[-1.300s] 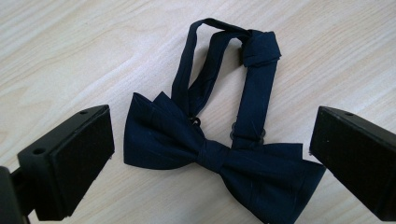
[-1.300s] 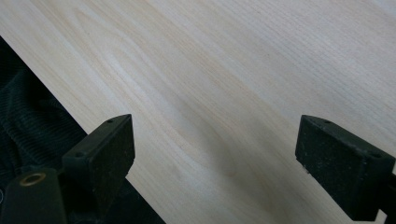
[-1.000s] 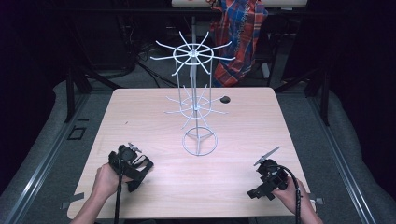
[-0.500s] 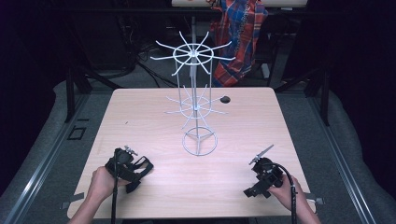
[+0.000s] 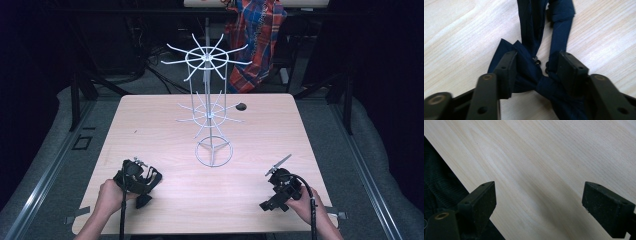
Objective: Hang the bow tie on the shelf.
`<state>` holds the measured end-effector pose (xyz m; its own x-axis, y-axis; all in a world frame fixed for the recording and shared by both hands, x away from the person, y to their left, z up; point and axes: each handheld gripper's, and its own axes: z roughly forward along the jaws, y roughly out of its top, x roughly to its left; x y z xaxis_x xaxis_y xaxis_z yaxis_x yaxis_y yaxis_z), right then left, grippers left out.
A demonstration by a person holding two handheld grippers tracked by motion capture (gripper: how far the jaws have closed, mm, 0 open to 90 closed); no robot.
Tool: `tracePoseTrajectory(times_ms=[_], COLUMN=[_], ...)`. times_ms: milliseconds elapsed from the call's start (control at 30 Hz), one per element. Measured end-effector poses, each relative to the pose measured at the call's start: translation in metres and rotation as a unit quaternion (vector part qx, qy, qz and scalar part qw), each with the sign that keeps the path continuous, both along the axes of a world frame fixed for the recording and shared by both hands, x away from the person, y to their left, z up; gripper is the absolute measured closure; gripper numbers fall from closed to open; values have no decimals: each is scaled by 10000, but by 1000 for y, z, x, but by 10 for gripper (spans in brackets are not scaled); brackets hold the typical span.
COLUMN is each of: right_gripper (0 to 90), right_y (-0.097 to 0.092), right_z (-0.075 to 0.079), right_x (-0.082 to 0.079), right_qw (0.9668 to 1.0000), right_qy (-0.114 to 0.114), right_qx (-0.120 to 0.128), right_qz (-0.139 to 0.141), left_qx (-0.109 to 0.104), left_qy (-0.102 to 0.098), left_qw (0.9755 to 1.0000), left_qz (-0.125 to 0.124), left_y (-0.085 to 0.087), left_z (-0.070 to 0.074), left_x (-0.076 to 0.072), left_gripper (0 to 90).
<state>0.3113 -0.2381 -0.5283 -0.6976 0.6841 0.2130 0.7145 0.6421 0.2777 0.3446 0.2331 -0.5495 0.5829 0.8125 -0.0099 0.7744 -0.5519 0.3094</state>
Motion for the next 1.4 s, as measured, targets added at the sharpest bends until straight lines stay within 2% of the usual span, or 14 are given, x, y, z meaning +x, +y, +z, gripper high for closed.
tracePoseTrajectory(times_ms=[67, 167, 333, 467, 500, 600, 700, 933, 1400], right_gripper=[117, 117, 118, 118, 118, 118, 118, 118, 118], right_y=[1, 2, 3, 3, 2, 2, 2, 2, 2], right_z=[-1, -1, -1, -1, -1, -1, 0, -1, 0], right_x=[0, 0, 1, 1, 1, 1, 1, 1, 1], right_qw=[10000, 10000, 10000, 10000, 10000, 10000, 10000, 10000, 10000], right_qy=[29, 13, 21, 24, 35, 21, 22, 24, 27], right_qx=[53, -6, 8, 8, 51, 5, -4, -3, -10], right_qz=[-21, 16, 28, 32, 19, 34, 38, 52, 55], left_qx=[-19, -58, -24, -75, -65, 42, 43, 44, -394], left_qy=[-6, -22, -49, -141, -202, -309, -370, -394, -752], left_qw=[10000, 10000, 10000, 9998, 9997, 9991, 9988, 9986, 9960], left_qz=[18, 43, -41, -81, -151, -295, -321, -338, -292], left_y=[-2, -1, -4, -4, -5, -8, -6, -4, 2], left_z=[0, 0, 1, 1, 2, 2, 3, 5, 23], left_x=[-1, -2, -2, -2, -2, -4, -4, -4, -8], left_gripper=[571, 597, 685, 743, 801, 819, 859, 864, 866])
